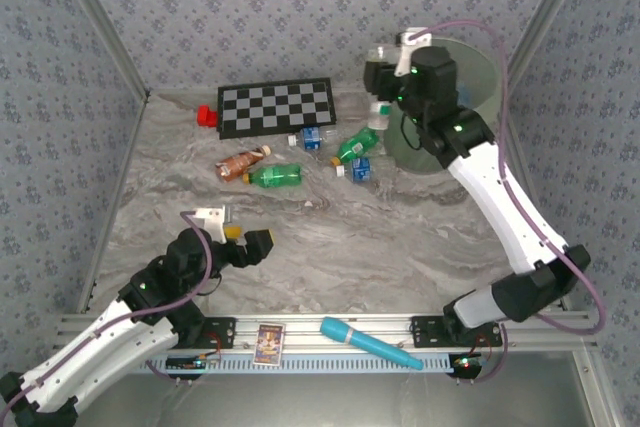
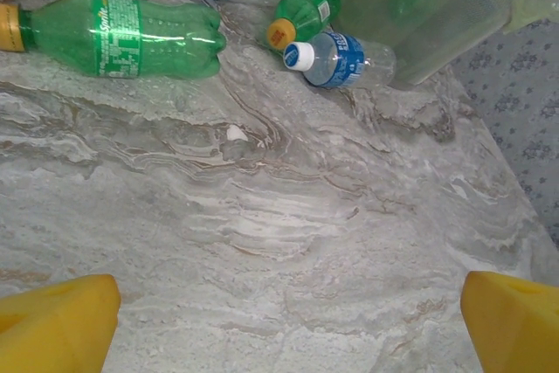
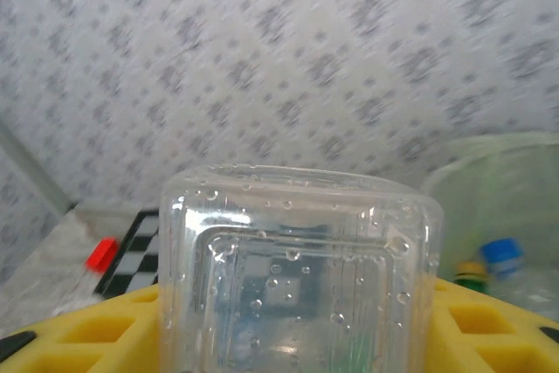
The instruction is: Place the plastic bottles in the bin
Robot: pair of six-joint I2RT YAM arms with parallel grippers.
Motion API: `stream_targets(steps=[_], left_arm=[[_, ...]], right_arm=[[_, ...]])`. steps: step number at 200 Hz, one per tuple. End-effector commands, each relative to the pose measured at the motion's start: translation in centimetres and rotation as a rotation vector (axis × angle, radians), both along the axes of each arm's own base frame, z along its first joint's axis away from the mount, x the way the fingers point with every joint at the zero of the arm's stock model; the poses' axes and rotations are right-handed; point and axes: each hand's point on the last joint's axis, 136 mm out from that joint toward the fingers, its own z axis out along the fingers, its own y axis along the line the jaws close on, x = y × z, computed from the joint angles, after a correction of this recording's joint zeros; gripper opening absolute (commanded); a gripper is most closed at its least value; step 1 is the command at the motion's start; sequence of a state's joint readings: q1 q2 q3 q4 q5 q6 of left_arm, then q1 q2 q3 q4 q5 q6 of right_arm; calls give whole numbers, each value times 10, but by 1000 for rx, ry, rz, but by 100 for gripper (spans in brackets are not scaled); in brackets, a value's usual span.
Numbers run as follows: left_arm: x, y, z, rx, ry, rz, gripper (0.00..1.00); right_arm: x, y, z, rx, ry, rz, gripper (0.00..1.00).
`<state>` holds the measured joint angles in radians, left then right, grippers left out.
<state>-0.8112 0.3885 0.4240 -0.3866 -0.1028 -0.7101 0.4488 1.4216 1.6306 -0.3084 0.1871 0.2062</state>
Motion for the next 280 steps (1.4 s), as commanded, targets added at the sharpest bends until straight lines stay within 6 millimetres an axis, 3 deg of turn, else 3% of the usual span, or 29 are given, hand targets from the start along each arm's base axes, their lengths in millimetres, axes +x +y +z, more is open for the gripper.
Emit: stream_targets(steps=[1, 18, 58, 162, 210, 236, 240, 280], left_arm=[[1, -7, 19, -71, -26, -14, 100], [1, -7, 20, -73, -24, -15, 100], [0, -12, 30, -115, -31, -31, 100], [0, -42, 64, -92, -87, -154, 100], [7, -53, 69, -55, -94, -170, 100], [9, -56, 65, -48, -88, -172, 100], [9, -56, 65, -49, -87, -171, 100], [10, -56, 64, -44, -86, -172, 100]], right_arm=[[1, -34, 31, 14, -173, -73, 55], [2, -52, 38, 6, -241, -107, 55], [3, -72, 48, -50, -398, -135, 57], [42, -107, 26, -89, -436, -194, 55], [51, -108, 8, -126, -470, -173, 54], [51, -103, 11, -131, -521, -144, 54], [52, -101, -3, -140, -499, -133, 54], [54, -95, -14, -151, -506, -92, 55]])
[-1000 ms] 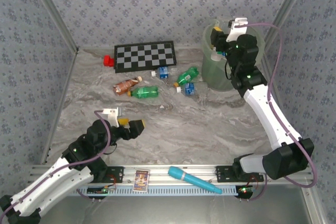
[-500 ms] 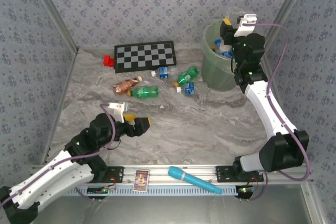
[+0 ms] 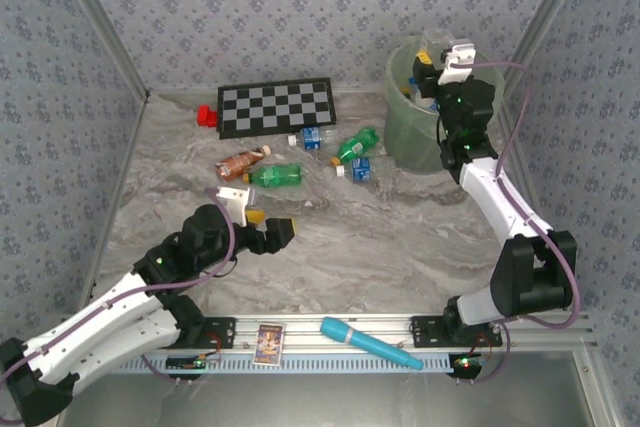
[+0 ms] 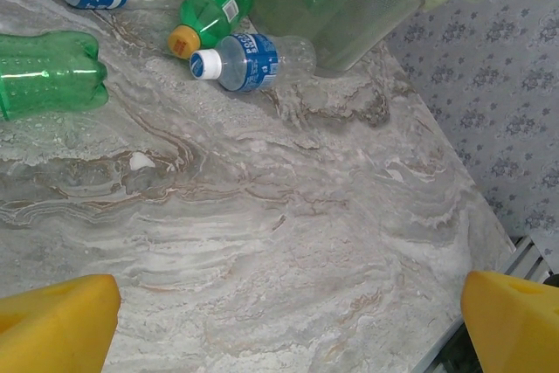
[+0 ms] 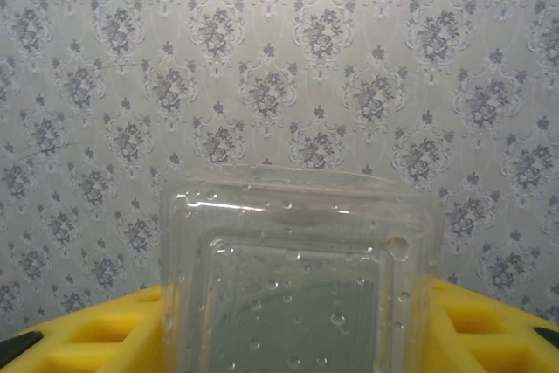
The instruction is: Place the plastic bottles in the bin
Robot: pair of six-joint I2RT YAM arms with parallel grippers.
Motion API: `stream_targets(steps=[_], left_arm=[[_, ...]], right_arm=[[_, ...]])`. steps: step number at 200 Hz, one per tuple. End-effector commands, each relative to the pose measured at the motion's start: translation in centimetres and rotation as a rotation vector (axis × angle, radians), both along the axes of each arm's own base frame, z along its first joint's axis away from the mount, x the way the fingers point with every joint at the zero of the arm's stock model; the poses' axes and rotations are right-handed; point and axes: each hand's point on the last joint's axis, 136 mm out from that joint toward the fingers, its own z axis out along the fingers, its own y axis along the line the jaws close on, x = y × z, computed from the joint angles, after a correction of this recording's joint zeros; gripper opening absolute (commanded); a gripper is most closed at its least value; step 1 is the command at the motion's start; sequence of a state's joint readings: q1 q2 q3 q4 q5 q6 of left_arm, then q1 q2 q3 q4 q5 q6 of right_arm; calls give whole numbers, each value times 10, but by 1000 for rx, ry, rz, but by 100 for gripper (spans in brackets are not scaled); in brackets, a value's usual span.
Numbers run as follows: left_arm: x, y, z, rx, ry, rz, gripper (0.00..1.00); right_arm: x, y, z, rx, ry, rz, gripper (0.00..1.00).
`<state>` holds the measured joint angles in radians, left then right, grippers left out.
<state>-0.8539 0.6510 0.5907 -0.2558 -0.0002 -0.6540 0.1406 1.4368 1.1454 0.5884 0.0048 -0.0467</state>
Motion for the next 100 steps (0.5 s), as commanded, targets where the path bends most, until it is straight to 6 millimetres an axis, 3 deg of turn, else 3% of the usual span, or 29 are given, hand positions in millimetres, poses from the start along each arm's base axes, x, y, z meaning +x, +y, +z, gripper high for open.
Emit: stream_targets(steps=[1, 100], left_arm=[[2, -4, 20, -30, -56, -12, 100], [1, -2, 20, -23, -55, -9, 100]], right_arm=[[-2, 4, 12, -25, -77, 35, 55], [3, 6, -6, -33, -49, 62, 56]])
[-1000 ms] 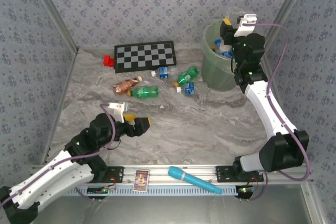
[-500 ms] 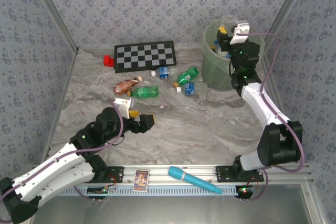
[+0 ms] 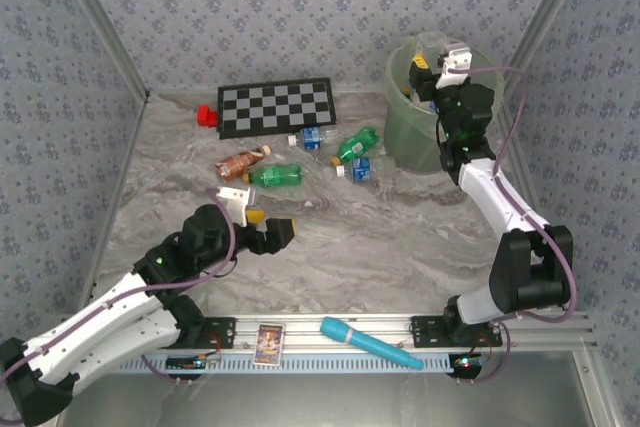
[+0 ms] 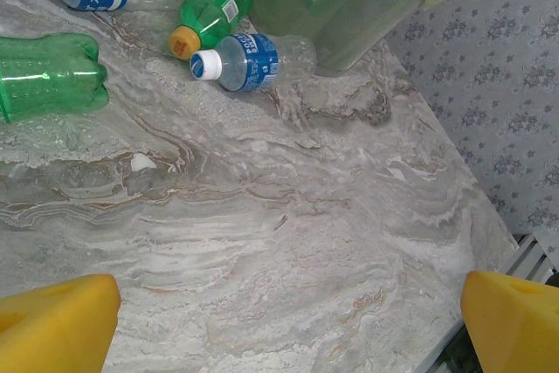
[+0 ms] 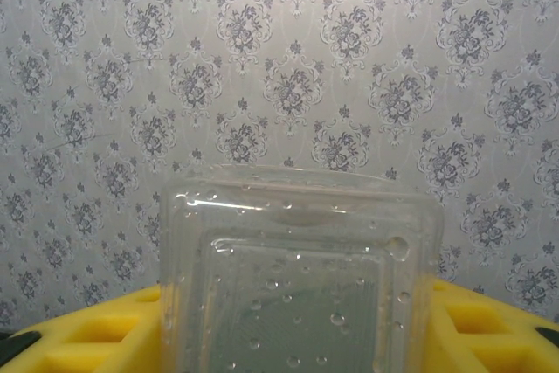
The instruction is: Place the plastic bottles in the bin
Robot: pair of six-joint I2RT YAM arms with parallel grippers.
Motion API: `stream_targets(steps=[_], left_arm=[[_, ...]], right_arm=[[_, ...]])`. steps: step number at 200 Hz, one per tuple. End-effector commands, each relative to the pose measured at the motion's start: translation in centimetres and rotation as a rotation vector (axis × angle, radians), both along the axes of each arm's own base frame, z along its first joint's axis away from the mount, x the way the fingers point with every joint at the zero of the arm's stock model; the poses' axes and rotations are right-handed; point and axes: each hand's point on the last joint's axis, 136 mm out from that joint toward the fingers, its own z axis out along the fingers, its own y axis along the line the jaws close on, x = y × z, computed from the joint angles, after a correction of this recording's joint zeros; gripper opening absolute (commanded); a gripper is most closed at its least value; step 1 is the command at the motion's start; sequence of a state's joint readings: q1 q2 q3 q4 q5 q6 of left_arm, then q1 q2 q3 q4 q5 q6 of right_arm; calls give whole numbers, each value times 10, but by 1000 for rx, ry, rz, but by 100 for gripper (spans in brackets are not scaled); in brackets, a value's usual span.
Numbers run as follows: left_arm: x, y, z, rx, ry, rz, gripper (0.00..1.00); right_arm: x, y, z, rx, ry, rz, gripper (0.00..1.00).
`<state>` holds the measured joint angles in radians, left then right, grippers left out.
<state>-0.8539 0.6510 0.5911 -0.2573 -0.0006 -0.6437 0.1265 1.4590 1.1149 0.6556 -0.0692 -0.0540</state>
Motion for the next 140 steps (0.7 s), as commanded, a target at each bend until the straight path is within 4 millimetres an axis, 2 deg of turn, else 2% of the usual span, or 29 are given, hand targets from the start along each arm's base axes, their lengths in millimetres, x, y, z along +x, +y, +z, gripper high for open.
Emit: stream_targets(steps=[1, 13, 18, 22, 25, 86, 140], left_arm=[[1, -2, 20, -30, -49, -6, 100], [1, -2, 20, -30, -48, -7, 100], [1, -2, 20, -30, -48, -6, 100], [1, -2, 20, -29, -47, -6, 100], [1, -2, 20, -29, -47, -6, 100], [0, -2, 19, -28, -44, -7, 100], [-3, 4, 18, -39, -47, 4, 100]], right_arm=[[0, 0, 3, -11, -32, 5, 56], [0, 0, 2, -12, -24, 4, 64], [1, -2, 2, -7, -21, -7, 80], [0, -3, 3, -3, -21, -14, 97], [0, -3, 2, -1, -19, -16, 100], [-6, -2, 10, -5, -18, -13, 100], [-6, 10, 10, -16, 5, 8, 100]])
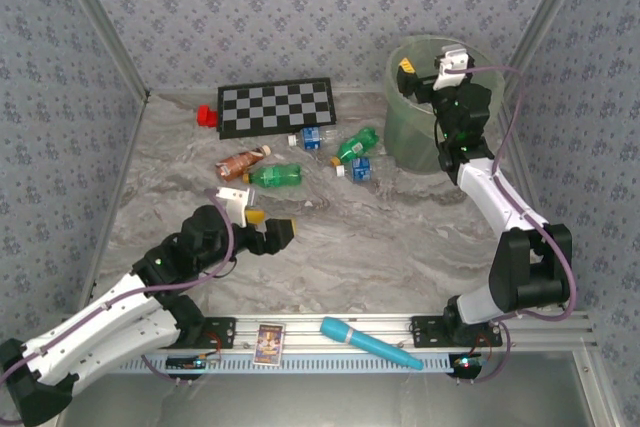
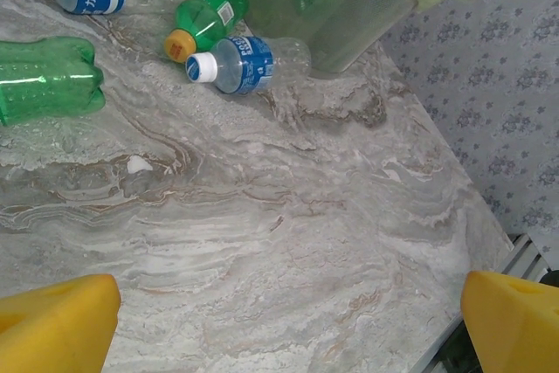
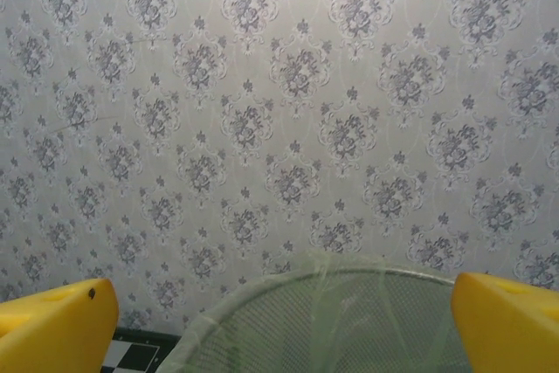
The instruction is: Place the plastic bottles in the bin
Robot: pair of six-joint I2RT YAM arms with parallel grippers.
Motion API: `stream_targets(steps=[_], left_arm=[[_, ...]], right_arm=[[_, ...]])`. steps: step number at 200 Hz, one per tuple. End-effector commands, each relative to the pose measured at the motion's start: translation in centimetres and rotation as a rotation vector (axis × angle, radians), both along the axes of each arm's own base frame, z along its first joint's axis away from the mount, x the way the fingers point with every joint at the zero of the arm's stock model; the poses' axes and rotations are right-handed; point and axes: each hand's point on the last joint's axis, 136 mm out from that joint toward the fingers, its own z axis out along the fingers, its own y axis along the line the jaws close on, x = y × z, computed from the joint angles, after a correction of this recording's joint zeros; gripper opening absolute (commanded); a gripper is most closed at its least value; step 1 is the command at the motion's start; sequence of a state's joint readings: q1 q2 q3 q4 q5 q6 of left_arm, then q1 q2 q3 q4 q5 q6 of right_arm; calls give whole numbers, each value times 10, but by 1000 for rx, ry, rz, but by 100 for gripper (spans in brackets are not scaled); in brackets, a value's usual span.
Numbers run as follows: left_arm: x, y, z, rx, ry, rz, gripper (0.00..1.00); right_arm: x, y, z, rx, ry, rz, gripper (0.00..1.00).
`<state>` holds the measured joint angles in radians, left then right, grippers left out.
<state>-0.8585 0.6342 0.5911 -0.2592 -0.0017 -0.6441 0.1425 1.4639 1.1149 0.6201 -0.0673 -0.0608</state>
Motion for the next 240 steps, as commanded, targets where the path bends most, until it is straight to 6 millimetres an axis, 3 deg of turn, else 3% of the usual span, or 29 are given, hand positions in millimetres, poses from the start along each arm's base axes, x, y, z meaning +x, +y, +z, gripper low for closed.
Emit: stream_targets(steps=[1, 65, 106, 110, 114, 149, 178, 183, 211, 240], left_arm=[[-1, 3, 14, -28, -37, 8, 100], [-2, 8, 13, -29, -41, 17, 100], [-2, 11, 10, -21, -37, 33, 100], [-2, 11, 9, -18, -35, 34, 100], [-2, 11, 8, -16, -32, 36, 100], [3, 14, -1, -4, -14, 70, 100], [7, 17, -5, 7, 0, 101, 100], [8, 17, -6, 12, 2, 108, 100], [14, 24, -15, 54, 27, 163, 100], [22, 33, -30, 117, 63, 236, 100]], right_arm=[[-8, 2, 21, -5, -33, -4, 100], [-11, 5, 23, -4, 5, -25, 100], [-23, 4, 23, 35, 68, -44, 99], [-26, 5, 37, 44, 48, -44, 99], [-28, 6, 38, 47, 58, -45, 100], [-53, 31, 30, 53, 155, 13, 99], [-80, 66, 18, 58, 223, 111, 99], [-84, 75, -2, 48, 266, 134, 99], [-111, 117, -40, 14, 358, 263, 100], [-129, 139, -86, 14, 467, 320, 99]])
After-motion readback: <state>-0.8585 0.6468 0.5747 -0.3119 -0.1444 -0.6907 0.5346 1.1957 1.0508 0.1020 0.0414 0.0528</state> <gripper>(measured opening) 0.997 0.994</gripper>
